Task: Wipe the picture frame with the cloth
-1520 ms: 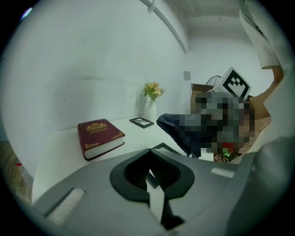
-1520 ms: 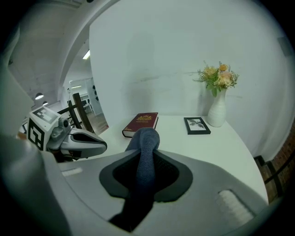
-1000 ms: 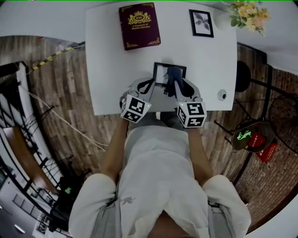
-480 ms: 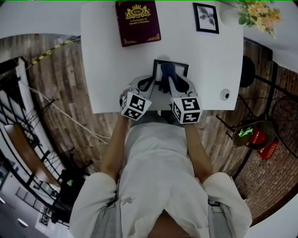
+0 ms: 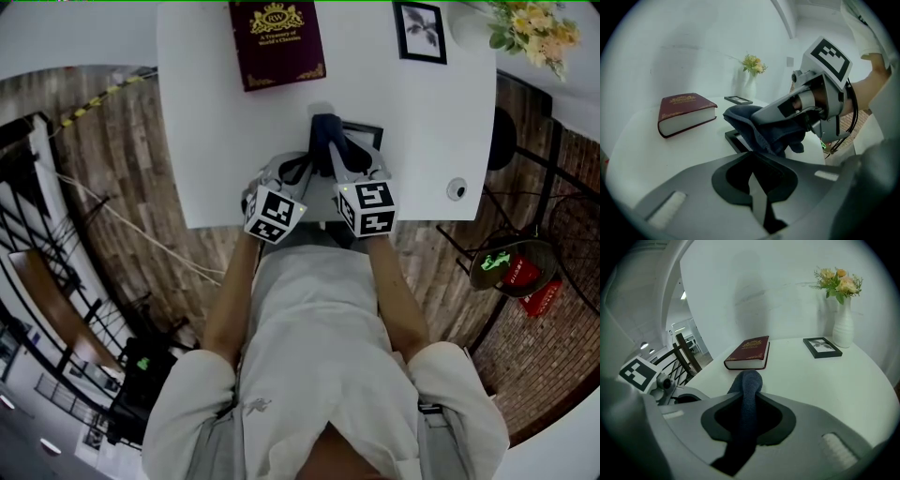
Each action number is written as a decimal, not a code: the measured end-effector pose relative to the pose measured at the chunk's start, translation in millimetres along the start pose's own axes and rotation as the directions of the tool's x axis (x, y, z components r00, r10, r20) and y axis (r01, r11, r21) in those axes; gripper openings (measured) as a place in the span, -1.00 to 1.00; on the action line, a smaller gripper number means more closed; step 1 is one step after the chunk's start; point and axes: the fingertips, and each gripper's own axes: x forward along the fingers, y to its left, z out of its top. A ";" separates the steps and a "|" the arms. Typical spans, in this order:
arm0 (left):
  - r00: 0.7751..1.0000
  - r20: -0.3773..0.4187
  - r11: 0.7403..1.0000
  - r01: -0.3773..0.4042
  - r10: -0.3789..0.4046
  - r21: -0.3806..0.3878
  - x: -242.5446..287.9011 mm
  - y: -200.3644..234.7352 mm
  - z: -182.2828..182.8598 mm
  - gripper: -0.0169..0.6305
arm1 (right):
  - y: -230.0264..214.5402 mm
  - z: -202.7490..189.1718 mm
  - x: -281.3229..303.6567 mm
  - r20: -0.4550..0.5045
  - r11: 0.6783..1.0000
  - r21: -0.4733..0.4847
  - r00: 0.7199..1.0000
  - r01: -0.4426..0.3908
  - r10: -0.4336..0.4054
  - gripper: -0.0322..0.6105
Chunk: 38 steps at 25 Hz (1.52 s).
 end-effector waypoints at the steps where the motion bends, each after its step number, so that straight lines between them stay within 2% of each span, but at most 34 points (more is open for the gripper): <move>1: 1.000 -0.003 1.000 -0.002 0.002 0.002 -0.2 0.5 -0.3 -0.89 | 0.7 0.3 3.2 -0.005 1.000 0.000 1.000 -0.002 0.002 -0.70; 13: 1.000 -0.002 1.000 -0.004 0.004 -0.001 -1.4 1.3 2.3 -0.89 | 8.4 -3.2 32.7 -0.063 0.999 -0.033 0.998 -0.016 0.014 -0.70; 19: 1.000 -0.006 0.999 -0.020 0.020 -0.024 -1.0 2.2 -1.0 -0.89 | 5.0 -7.4 34.1 -0.078 0.997 -0.073 0.997 0.015 -0.021 -0.70; 38: 0.999 -0.003 0.999 -0.037 0.037 -0.031 0.0 1.1 0.8 -0.89 | -38.4 -21.8 4.4 -0.064 0.992 -0.042 0.991 0.119 -0.121 -0.70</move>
